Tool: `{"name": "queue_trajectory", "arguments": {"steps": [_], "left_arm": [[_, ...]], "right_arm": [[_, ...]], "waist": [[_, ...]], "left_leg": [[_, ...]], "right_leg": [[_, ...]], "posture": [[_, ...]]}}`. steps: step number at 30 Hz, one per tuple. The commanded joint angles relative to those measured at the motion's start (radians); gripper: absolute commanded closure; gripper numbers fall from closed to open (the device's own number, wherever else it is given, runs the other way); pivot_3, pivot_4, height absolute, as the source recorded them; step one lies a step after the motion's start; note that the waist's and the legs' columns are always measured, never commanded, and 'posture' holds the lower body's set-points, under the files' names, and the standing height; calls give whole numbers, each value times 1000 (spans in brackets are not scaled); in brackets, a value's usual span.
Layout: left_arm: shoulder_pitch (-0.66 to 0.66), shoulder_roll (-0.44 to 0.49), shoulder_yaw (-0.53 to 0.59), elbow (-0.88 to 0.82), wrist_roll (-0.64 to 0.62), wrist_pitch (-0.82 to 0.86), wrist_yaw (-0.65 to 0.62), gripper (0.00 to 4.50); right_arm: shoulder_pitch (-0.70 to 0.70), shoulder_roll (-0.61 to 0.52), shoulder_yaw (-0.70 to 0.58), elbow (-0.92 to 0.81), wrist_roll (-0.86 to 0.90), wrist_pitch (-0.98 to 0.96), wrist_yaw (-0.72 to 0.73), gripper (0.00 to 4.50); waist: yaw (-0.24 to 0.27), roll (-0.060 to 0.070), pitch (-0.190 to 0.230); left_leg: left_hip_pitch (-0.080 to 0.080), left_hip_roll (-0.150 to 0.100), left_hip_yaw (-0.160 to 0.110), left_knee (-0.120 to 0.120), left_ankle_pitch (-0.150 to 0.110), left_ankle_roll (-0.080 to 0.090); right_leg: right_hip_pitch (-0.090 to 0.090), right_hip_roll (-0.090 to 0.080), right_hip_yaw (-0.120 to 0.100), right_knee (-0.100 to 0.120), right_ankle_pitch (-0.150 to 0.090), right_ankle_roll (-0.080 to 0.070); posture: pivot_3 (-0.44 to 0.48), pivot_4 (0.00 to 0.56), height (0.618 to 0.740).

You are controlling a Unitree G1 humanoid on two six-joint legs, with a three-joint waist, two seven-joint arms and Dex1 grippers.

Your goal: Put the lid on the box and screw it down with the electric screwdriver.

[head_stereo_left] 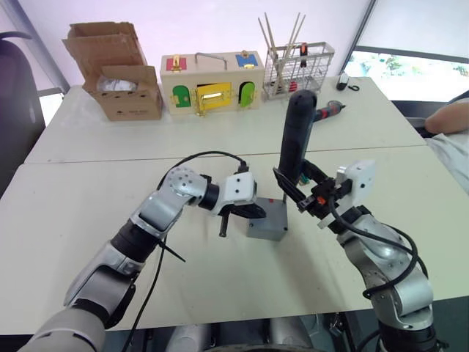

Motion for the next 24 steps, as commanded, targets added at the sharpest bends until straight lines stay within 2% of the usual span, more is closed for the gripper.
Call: {"name": "queue_trajectory", "arguments": {"steps": [1, 17, 24], "left_arm": [[2, 6, -10, -3, 16, 7, -6, 4500], [19, 23, -28, -14, 19, 25, -31, 4500], [19, 20, -31, -13, 22, 22, -33, 4500]], "right_arm": [[79, 4, 59, 137, 5, 115, 5, 2680], [136, 49, 32, 123, -8, -19, -13, 2680], [175, 32, 61, 129, -31, -52, 5, 2680]], "waist": [[0, 0, 0], [0, -3, -4], [0, -4, -5]], "left_leg": [[0, 0, 0, 0, 0, 0], [1, 0, 0, -6, 0, 0], [2, 0, -1, -10, 0, -1]], "right_leg": [[0, 0, 0, 0, 0, 0], [0, 0, 1, -4, 0, 0], [-1, 0, 1, -4, 0, 0]], "posture": [[0, 150, 737], [0, 150, 737], [0, 150, 737]]}}
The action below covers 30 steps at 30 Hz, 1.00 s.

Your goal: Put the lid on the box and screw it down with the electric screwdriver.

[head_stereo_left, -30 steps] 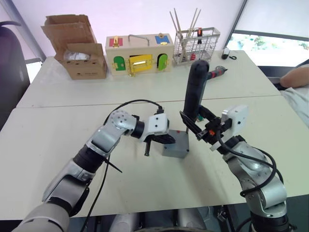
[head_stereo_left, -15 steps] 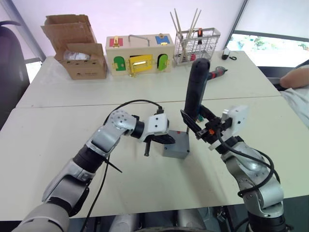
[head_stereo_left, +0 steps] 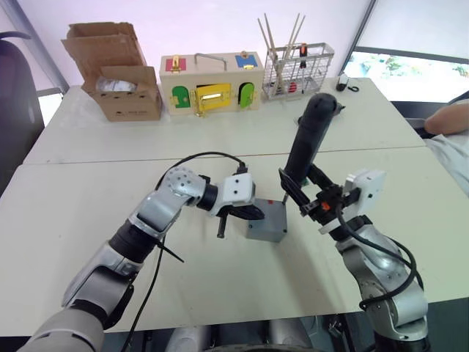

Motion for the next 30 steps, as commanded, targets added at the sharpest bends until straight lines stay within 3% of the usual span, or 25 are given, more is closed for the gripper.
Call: {"name": "queue_trajectory", "arguments": {"steps": [1, 23, 30], "left_arm": [[14, 8, -31, 0, 23, 6, -13, 4500], [9, 5, -31, 5, 24, 5, -5, 4500], [11, 3, -27, 6, 19, 8, -4, 4500]], "right_arm": [[83, -21, 66, 120, -29, 73, 21, 2680], [63, -32, 61, 157, -61, 84, 7, 2680], [9, -73, -36, 44, 11, 141, 5, 2680]], "waist": [[0, 0, -1], [21, -4, -10], [21, -2, -9]], "left_leg": [[0, 0, 0, 0, 0, 0], [0, 1, -1, 0, 0, 0], [-1, 1, -1, 0, 0, 0]], "right_leg": [[0, 0, 0, 0, 0, 0], [1, -2, 0, -2, -2, -4], [1, -3, 0, -3, -2, -4]], "posture": [[0, 150, 737], [0, 150, 737], [0, 150, 737]]}}
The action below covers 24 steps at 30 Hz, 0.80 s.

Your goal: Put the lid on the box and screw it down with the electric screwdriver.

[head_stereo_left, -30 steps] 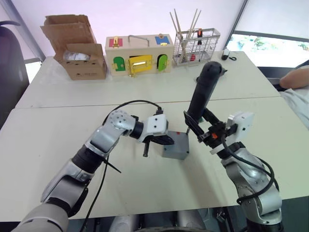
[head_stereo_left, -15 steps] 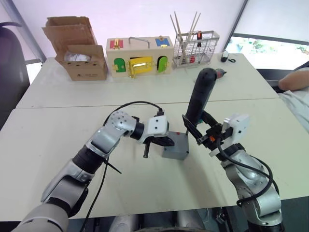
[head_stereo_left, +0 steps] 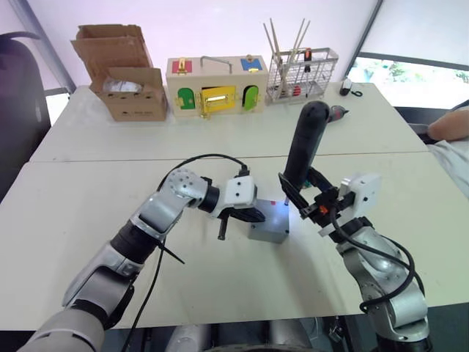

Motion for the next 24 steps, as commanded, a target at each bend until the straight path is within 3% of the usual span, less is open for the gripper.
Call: {"name": "queue_trajectory", "arguments": {"steps": [1, 8, 10, 15, 20, 24], "left_arm": [[11, 7, -6, 4, 9, 14, -4, 4500], [26, 6, 46, -1, -40, 27, -2, 4500], [10, -23, 110, 7, -88, 52, 35, 4500], [-58, -51, 258, 6, -224, 175, 71, 4500], [-83, -62, 284, -9, -258, 196, 80, 4500], [-116, -91, 280, 8, -257, 169, 87, 4500]], "right_arm": [[8, -52, -66, -12, 81, 159, 8, 2680], [-217, -207, -307, -198, 521, 422, -48, 2680], [-303, -268, -381, -166, 685, 478, -85, 2680], [-430, -385, -457, -64, 903, 543, -172, 2680], [-469, -445, -466, 18, 987, 551, -223, 2680], [-502, -560, -498, 146, 1122, 625, -315, 2680]], "waist": [[2, 2, 2], [0, 17, 21], [0, 19, 26], [-1, 15, 43], [-1, 15, 44], [1, 15, 45]], "left_leg": [[0, 0, 0, 0, 0, 0], [-11, -1, 1, 0, 1, 0], [-20, -1, 0, 1, 3, -5], [-23, 0, -1, 0, 8, -12], [-27, -1, 0, 1, 8, -11], [-32, -1, 0, 5, 8, -11]], "right_leg": [[0, 0, 0, 0, 0, 0], [-6, -2, 0, 0, 2, 3], [-17, -1, 0, 3, 2, 4], [-20, 1, -2, 5, 2, 4], [-22, 1, -3, 4, 2, 4], [-26, 1, -3, 4, 3, 4]], "posture": [[0, 150, 737], [0, 150, 737], [0, 150, 737], [0, 150, 737], [0, 150, 737], [0, 150, 737]]}}
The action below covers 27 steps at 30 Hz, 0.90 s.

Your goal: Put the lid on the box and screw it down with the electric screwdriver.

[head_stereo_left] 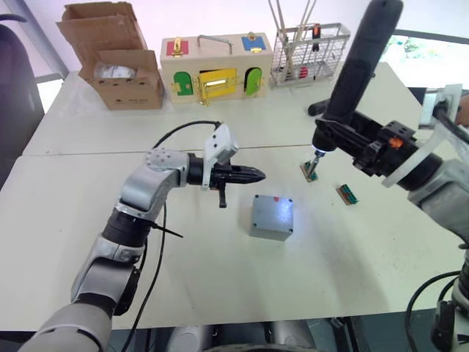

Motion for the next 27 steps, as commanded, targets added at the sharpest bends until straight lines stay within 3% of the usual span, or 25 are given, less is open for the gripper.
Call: {"name": "queue_trajectory", "arguments": {"steps": [1, 3, 7, 11, 15, 20, 27], "left_arm": [[-57, -25, -9, -15, -8, -48, -15, 4500], [-68, -41, -42, -24, -4, -73, -44, 4500], [-57, -64, -125, -94, -5, -114, -108, 4500], [-15, -72, -213, -137, 41, -192, -126, 4500], [10, -106, -284, -121, 131, -272, -71, 4500], [34, -149, -324, -114, 195, -286, 5, 4500], [76, -126, -354, -157, 226, -239, 38, 4500]], "right_arm": [[-63, -134, -102, 120, 138, 55, -59, 2680], [-82, -241, -129, 221, 185, 114, -57, 2680], [31, -505, -130, 409, 69, 346, 92, 2680], [177, -620, -96, 527, -59, 459, 262, 2680], [206, -660, 11, 632, -161, 504, 397, 2680], [47, -619, 209, 739, -297, 502, 496, 2680], [-110, -504, 431, 860, -517, 432, 618, 2680]], "waist": [[1, 1, 1], [3, 3, 3], [3, 4, 3], [-4, 6, 3], [-3, 12, 3], [-3, 15, 3], [6, 15, 3]], "left_leg": [[-4, 0, -1, 3, 0, 0], [-7, 0, 0, 8, 0, 0], [-7, 0, 1, 10, -2, 3], [-7, 1, 2, 10, -3, 5], [-6, 1, 6, 12, -3, 5], [-5, 1, 7, 13, -3, 5], [-7, 1, 7, 12, -2, 5]], "right_leg": [[-3, 0, -1, 2, 0, 0], [-5, 0, -1, 4, 0, 0], [-3, -1, -1, 3, 0, 0], [-3, -1, 0, 2, 0, 0], [-3, -1, 3, 5, 0, 0], [-4, 0, 5, 7, 0, 0], [-7, 0, 4, 8, 0, 0]], "posture": [[0, 150, 737], [0, 150, 737], [0, 150, 737], [0, 150, 737], [0, 150, 737], [0, 150, 737], [0, 150, 737]]}}
